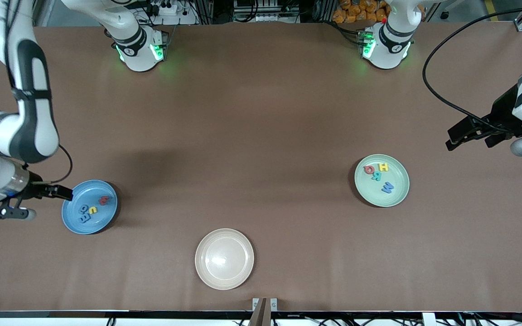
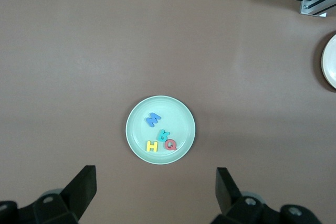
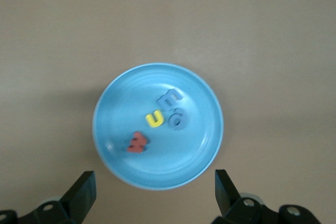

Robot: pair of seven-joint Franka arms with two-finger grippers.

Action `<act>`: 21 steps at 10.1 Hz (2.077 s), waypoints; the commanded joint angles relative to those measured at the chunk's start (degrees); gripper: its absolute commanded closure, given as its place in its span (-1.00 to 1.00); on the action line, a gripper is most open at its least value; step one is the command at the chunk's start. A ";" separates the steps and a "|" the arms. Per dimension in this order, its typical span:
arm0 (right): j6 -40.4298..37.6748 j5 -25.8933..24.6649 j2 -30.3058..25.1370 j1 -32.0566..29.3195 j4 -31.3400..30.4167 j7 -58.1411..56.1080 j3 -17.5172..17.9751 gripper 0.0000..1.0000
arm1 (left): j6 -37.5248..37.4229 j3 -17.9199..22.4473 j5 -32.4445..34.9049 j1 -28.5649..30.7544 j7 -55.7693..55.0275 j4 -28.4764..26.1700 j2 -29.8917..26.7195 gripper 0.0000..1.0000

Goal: Sort upper and lower case letters into plates

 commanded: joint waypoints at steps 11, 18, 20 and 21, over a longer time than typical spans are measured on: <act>-27.74 -10.33 -22.43 -11.45 9.86 4.89 19.44 -1.00 | -3.46 3.41 5.57 -1.41 10.43 -5.75 -5.96 -1.00; -32.06 -10.25 -22.60 -11.62 12.26 4.98 19.44 -1.00 | -3.37 9.83 4.87 -6.96 10.35 -8.83 -8.25 -1.00; -32.67 -10.24 -22.60 -11.63 12.26 4.98 19.44 -1.00 | -3.37 9.83 4.87 -7.05 10.35 -8.83 -8.25 -1.00; -33.37 -10.16 -22.60 -11.63 12.26 5.07 19.44 -1.00 | -3.37 9.83 4.87 -6.96 10.35 -8.83 -8.25 -1.00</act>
